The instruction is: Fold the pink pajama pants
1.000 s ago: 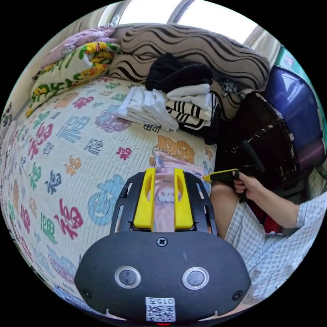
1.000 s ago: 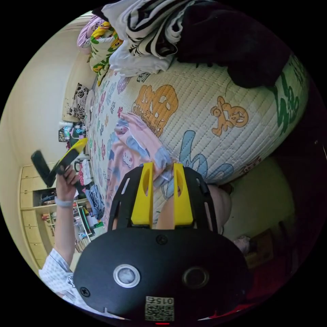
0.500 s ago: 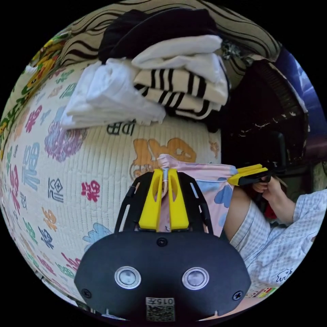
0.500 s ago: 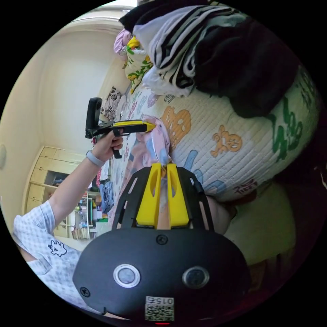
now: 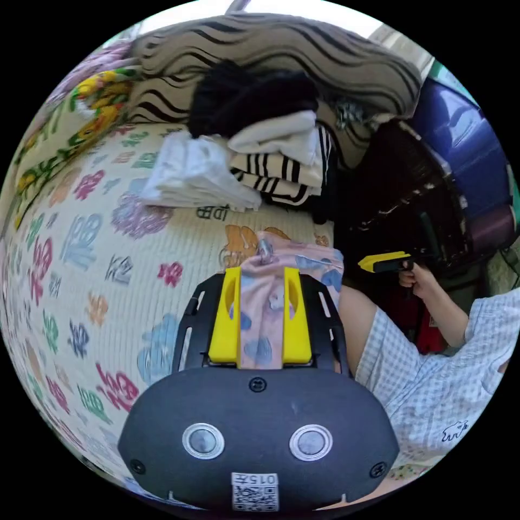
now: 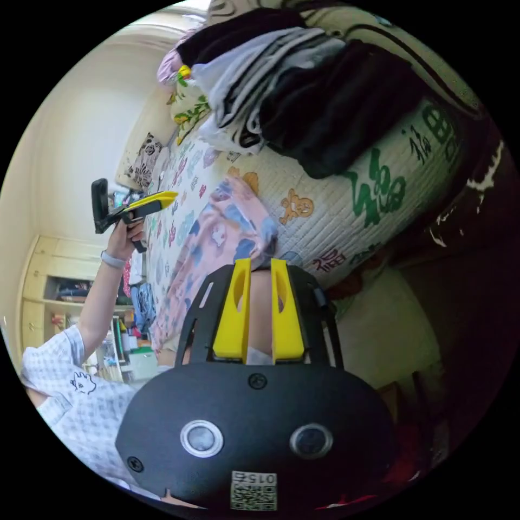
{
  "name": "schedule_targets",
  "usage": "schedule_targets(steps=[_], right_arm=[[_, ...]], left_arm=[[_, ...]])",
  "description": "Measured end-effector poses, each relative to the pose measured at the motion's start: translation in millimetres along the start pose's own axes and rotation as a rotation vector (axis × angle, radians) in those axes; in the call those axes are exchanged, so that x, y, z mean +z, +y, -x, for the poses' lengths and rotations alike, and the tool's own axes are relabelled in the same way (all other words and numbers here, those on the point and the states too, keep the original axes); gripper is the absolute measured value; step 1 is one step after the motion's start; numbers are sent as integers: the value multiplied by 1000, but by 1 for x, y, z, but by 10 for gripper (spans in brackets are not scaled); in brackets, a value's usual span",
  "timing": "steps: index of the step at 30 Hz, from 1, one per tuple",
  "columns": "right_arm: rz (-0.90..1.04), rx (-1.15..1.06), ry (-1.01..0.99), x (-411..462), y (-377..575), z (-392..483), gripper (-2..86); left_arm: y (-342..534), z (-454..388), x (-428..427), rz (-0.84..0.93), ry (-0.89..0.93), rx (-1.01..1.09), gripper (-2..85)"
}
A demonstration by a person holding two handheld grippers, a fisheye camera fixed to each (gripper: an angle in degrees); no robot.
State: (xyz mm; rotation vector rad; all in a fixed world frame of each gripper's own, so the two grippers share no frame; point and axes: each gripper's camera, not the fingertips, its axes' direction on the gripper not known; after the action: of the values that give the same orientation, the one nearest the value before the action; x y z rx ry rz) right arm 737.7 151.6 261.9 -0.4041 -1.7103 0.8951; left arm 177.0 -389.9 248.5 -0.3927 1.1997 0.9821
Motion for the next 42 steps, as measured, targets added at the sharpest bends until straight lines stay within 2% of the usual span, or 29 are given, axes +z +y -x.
schedule_targets(steps=[3, 5, 6, 8, 13, 17, 21, 25, 29, 34, 38, 42], right_arm=[[46, -188, 43, 50, 18, 70, 64], [145, -349, 36, 118, 29, 140, 64], [178, -388, 21, 138, 33, 160, 64], [287, -554, -65, 221, 58, 248, 64], [548, -868, -187, 399, 151, 434, 65], [753, -1008, -165, 558, 250, 566, 64], [852, -1034, -104, 676, 324, 644, 74], [875, -1029, 122, 797, 390, 694, 88], [832, -839, 213, 884, 414, 710, 112], [743, -762, 368, 951, 442, 728, 142], [648, -833, 517, 988, 468, 743, 140], [614, -826, 485, 992, 464, 743, 123]], left_arm=[[118, 12, -78, -199, 3, -178, 95], [239, 14, -129, -351, -22, -383, 80], [272, 14, -139, -384, -35, -447, 77], [405, 3, -174, -495, -127, -731, 72], [638, -42, -204, -626, -387, -1267, 82], [756, -60, -198, -701, -392, -1492, 110], [809, -56, -187, -757, -376, -1557, 111], [852, -42, -171, -824, -312, -1614, 111], [875, -39, -161, -847, -295, -1601, 107], [887, -40, -150, -851, -288, -1561, 104], [890, -47, -144, -807, -328, -1545, 102], [893, -52, -139, -792, -315, -1513, 99]])
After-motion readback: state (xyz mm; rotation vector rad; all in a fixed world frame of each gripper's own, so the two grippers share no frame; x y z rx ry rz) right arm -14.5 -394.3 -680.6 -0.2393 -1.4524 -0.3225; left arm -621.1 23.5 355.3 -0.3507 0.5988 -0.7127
